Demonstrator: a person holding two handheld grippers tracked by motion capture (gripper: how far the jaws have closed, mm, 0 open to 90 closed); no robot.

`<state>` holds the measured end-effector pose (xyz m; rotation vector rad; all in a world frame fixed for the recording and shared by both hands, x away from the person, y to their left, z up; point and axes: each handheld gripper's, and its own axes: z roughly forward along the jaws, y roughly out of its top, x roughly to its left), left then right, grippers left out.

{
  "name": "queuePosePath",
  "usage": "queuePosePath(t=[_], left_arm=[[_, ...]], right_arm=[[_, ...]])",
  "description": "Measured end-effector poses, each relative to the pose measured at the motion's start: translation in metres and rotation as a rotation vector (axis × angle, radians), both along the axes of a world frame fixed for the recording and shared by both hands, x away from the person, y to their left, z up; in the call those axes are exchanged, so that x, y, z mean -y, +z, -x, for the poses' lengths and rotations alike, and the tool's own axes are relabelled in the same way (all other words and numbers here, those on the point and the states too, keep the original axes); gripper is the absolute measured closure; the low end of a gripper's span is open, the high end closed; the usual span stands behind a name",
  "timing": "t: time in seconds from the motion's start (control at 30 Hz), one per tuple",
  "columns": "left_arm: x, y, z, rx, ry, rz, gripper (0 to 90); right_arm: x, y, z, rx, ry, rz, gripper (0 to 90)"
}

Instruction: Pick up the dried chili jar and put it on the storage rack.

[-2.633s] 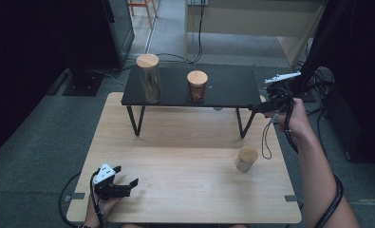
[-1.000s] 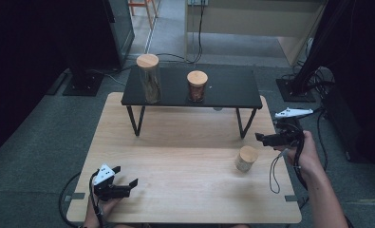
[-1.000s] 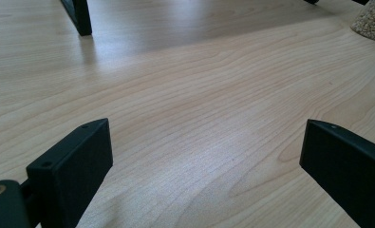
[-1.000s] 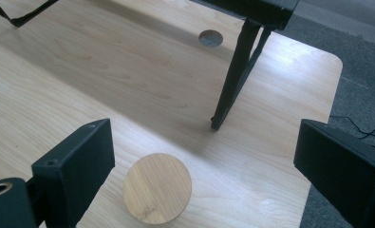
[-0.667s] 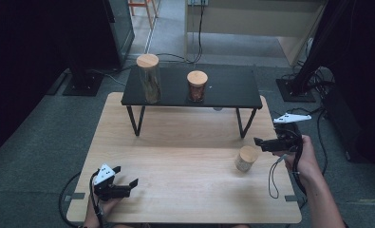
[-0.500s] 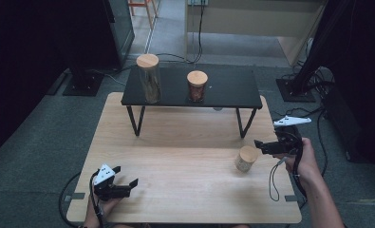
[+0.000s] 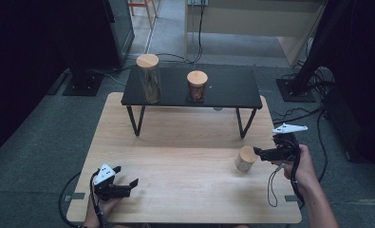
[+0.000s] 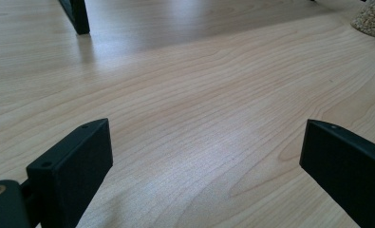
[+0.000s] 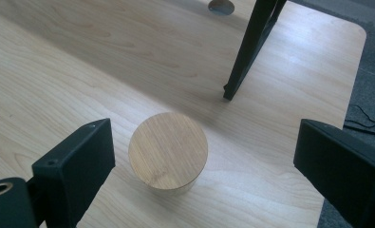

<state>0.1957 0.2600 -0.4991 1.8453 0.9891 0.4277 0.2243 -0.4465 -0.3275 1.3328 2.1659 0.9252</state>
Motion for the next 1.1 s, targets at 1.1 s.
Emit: queuePosePath(t=[1.1], left_arm=[[0.000, 0.000, 0.000, 0.001, -0.001, -0.003, 3.6]], right_arm=[[-0.009, -0.041, -0.003, -0.053, 0.011, 0.009, 6.2]])
